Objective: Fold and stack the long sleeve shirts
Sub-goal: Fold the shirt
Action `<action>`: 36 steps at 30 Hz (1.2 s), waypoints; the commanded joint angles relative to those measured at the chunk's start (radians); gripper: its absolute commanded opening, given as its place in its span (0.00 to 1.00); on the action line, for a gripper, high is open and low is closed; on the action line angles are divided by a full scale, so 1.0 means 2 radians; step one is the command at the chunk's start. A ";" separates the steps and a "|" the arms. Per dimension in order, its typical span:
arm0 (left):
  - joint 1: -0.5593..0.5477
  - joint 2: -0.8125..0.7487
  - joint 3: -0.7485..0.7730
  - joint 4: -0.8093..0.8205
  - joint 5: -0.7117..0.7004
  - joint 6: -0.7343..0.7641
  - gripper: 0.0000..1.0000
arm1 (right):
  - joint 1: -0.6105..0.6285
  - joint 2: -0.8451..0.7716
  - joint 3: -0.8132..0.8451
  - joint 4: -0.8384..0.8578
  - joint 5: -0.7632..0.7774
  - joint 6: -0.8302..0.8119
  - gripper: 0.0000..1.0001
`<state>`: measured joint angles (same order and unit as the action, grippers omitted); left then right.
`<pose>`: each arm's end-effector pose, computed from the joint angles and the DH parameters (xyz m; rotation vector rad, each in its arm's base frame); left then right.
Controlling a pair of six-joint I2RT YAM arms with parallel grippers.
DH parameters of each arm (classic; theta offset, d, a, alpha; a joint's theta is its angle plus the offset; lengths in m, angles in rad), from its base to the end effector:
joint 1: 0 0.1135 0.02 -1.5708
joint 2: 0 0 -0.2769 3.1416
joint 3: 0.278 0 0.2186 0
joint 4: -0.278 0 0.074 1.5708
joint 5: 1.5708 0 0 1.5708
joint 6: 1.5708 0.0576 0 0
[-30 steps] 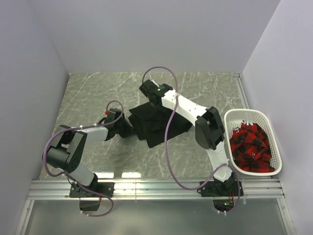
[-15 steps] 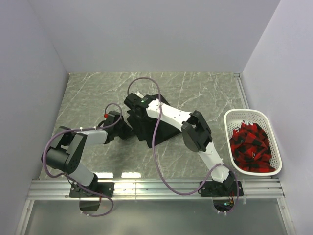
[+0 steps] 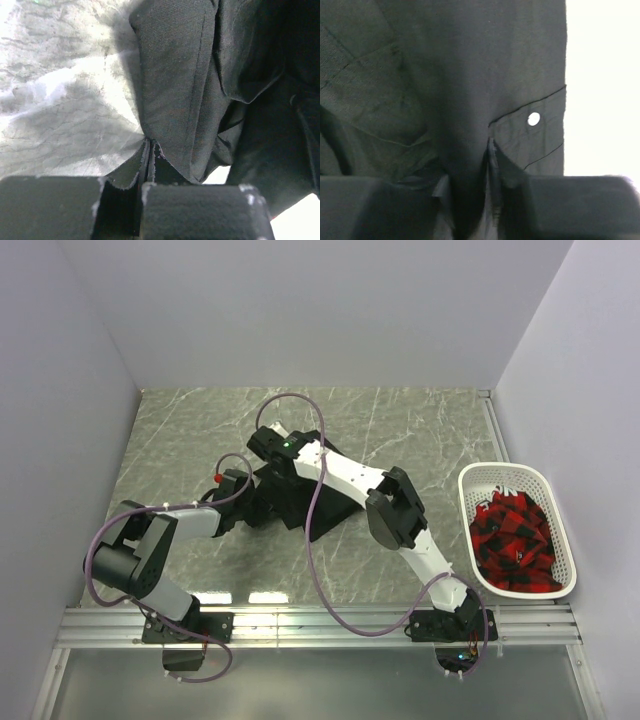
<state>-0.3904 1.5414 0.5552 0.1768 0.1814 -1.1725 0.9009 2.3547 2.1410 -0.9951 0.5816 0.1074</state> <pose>0.2439 -0.1116 0.1535 -0.8965 2.4208 -0.8938 0.3209 0.3542 0.2094 -0.8456 2.3752 -0.4372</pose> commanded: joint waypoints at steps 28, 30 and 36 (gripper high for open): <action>-0.006 -0.007 -0.007 -0.003 -0.022 -0.001 0.00 | 0.005 -0.074 -0.065 0.079 -0.118 0.039 0.45; -0.006 -0.006 -0.007 -0.004 -0.022 -0.001 0.01 | 0.005 -0.077 -0.072 0.082 -0.124 0.038 0.46; -0.006 -0.005 -0.008 -0.005 -0.022 -0.002 0.01 | 0.016 -0.088 -0.104 0.112 -0.124 0.022 0.49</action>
<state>-0.3988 1.5394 0.5545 0.1772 0.1661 -1.1728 0.9112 2.2295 1.9564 -0.8257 0.3325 0.1699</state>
